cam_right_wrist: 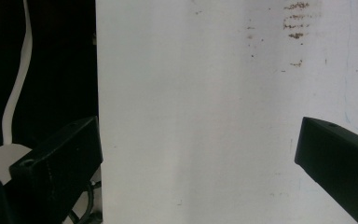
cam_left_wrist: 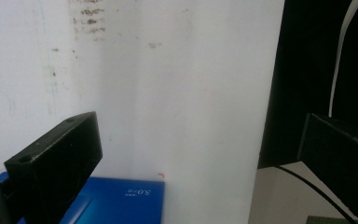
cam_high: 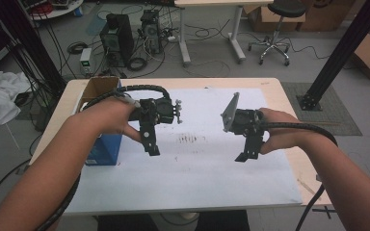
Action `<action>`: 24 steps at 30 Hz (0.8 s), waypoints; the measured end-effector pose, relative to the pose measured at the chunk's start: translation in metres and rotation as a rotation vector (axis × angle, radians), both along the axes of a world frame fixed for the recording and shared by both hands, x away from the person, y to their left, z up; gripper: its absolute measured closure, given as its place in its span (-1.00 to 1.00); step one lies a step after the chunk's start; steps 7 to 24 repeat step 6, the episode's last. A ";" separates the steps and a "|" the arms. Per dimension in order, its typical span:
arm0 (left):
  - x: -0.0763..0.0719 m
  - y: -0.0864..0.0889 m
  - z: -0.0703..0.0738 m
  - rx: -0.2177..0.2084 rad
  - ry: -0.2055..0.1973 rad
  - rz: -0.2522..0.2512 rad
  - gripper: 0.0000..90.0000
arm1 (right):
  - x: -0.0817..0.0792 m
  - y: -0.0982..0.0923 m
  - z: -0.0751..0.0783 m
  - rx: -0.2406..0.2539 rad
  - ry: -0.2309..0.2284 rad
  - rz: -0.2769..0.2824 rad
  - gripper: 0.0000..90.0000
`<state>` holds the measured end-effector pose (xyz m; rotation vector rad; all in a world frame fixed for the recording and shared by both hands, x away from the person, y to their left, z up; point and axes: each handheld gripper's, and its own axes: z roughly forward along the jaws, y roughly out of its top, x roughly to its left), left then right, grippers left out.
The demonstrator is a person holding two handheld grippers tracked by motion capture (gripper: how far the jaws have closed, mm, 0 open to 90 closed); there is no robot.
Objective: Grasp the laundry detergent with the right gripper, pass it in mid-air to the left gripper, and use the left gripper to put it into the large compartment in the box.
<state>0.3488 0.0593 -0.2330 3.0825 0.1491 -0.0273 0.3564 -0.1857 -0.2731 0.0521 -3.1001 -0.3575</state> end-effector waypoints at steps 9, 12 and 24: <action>0.001 0.000 -0.001 0.002 0.004 0.002 -1.00 | -0.001 -0.002 0.001 0.007 -0.003 -0.005 -0.99; 0.001 0.000 -0.001 0.002 0.004 0.002 -1.00 | -0.001 -0.002 0.001 0.007 -0.003 -0.005 -0.99; 0.001 0.000 -0.001 0.002 0.004 0.002 -1.00 | -0.001 -0.002 0.001 0.007 -0.003 -0.005 -0.99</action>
